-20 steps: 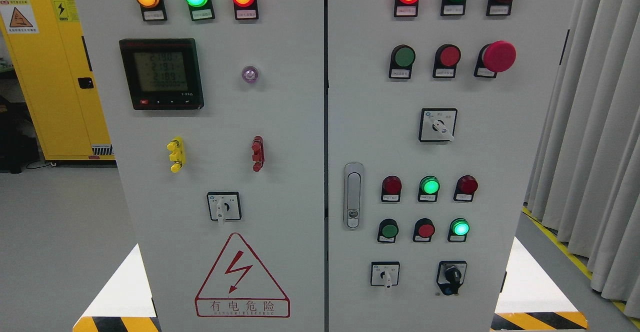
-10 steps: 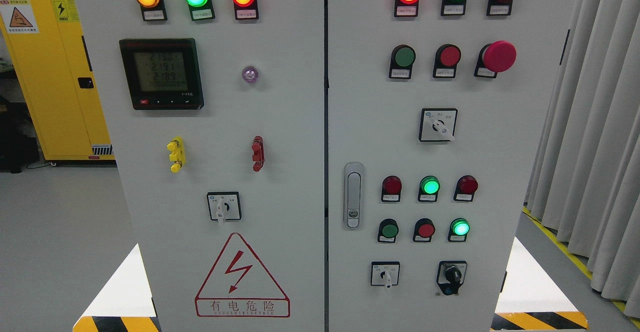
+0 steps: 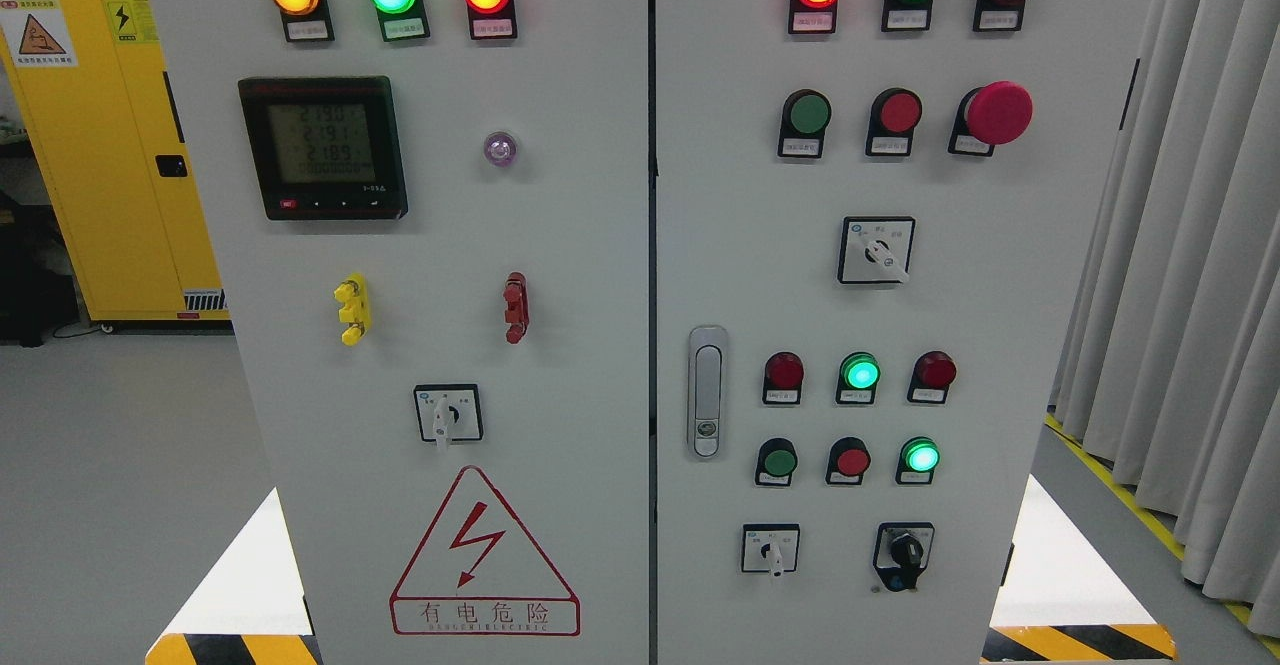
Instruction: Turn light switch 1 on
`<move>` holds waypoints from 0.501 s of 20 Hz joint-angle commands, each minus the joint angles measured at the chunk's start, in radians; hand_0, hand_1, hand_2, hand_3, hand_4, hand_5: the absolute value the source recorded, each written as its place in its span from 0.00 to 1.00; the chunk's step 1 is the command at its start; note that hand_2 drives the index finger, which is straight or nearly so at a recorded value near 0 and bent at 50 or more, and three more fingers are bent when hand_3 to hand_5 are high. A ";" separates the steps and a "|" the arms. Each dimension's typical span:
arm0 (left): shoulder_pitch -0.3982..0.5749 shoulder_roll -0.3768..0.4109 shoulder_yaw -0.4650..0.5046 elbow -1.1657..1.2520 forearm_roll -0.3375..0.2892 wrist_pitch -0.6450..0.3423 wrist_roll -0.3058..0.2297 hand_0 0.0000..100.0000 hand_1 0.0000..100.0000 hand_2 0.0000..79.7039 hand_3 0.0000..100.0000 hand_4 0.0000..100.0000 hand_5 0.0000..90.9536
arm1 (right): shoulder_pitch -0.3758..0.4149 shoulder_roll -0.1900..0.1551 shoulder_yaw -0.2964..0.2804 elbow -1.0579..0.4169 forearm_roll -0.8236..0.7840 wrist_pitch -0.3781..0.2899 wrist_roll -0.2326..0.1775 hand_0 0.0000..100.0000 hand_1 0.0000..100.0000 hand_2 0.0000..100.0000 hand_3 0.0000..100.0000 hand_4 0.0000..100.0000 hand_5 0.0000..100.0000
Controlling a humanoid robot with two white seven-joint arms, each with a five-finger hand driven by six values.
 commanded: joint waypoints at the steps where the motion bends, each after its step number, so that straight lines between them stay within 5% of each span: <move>1: -0.029 -0.007 0.023 -0.244 -0.032 0.007 0.039 0.20 0.62 0.61 0.63 0.70 0.74 | 0.000 0.000 0.000 0.000 -0.029 0.001 -0.001 0.00 0.50 0.04 0.00 0.00 0.00; 7: -0.164 -0.040 0.022 -0.244 -0.041 0.065 0.039 0.17 0.63 0.65 0.66 0.71 0.76 | 0.000 0.000 0.000 0.000 -0.029 0.001 -0.001 0.00 0.50 0.04 0.00 0.00 0.00; 10: -0.239 -0.049 0.020 -0.244 -0.095 0.124 0.047 0.16 0.63 0.66 0.68 0.72 0.77 | 0.000 0.000 0.000 0.000 -0.029 0.001 0.001 0.00 0.50 0.04 0.00 0.00 0.00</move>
